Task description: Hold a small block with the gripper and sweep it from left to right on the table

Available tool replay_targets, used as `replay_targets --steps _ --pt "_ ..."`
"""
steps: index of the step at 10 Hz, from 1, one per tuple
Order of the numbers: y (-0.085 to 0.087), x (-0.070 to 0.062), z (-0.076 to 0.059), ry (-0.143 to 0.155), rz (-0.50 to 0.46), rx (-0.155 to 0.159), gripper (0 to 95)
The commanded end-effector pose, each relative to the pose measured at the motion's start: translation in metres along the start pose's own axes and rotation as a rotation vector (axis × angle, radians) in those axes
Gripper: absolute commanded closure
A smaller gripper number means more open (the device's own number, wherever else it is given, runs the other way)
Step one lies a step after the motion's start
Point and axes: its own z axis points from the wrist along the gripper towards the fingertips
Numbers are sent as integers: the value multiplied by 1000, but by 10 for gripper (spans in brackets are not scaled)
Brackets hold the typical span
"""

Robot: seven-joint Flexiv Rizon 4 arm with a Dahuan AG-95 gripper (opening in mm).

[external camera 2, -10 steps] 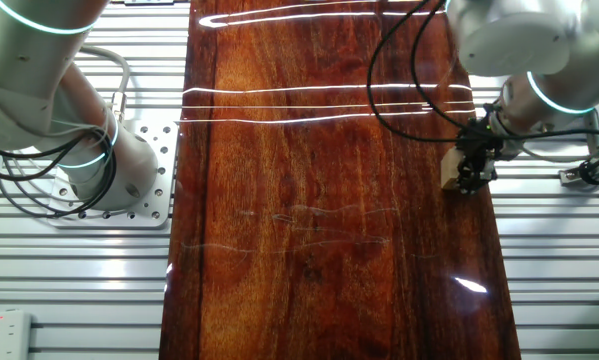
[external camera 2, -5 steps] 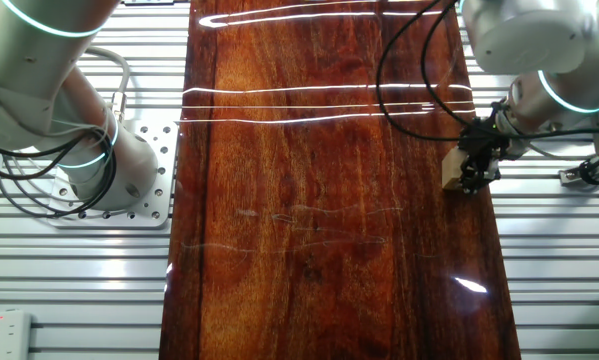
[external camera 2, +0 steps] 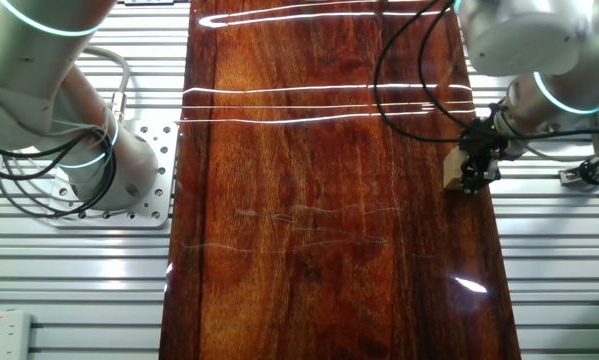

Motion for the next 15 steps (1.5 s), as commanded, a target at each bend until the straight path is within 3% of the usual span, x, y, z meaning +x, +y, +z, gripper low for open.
replay_targets --steps 1,2,3,4,15 --pt "0 -2 0 30 5 10 760" --pt "0 -2 -3 30 5 15 760" --pt "0 -2 -13 11 6 -1 760" --pt "0 -1 -14 0 4 0 760" --pt "0 -2 -2 -12 0 -2 760"
